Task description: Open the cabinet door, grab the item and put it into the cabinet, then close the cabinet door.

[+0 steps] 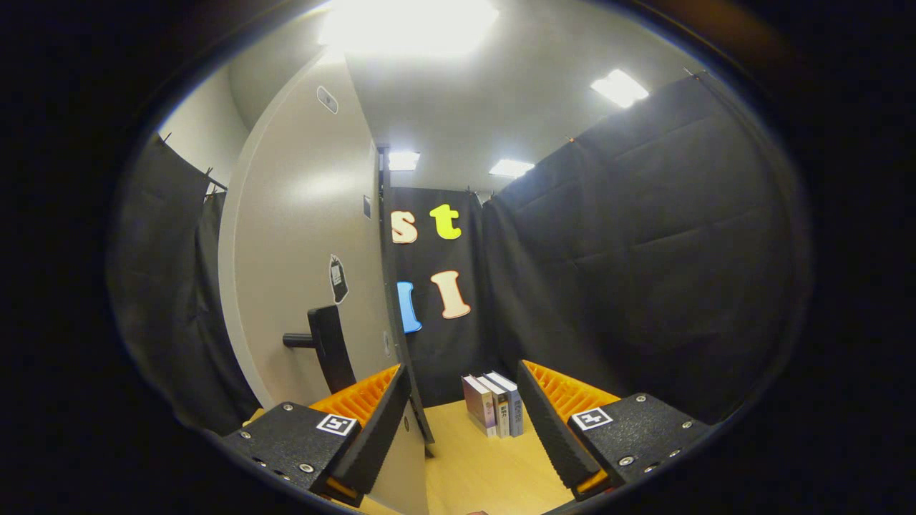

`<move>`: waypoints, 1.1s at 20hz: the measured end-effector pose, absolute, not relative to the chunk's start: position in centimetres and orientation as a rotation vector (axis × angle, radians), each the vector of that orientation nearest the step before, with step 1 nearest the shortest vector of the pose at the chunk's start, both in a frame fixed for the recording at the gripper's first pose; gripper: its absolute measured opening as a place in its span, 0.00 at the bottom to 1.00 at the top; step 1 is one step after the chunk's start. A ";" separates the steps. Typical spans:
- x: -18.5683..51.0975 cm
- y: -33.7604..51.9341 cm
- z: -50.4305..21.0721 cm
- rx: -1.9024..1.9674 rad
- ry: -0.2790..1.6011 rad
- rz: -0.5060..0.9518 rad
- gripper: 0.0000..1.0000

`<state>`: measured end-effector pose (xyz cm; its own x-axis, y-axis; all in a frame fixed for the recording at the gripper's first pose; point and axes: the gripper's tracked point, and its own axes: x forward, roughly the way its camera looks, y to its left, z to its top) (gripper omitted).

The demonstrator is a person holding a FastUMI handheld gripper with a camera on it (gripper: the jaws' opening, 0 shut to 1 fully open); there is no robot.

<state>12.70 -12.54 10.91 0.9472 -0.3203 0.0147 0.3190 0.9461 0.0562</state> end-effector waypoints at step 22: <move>23.9 6.1 8.7 0.081 0.068 0.068 0.95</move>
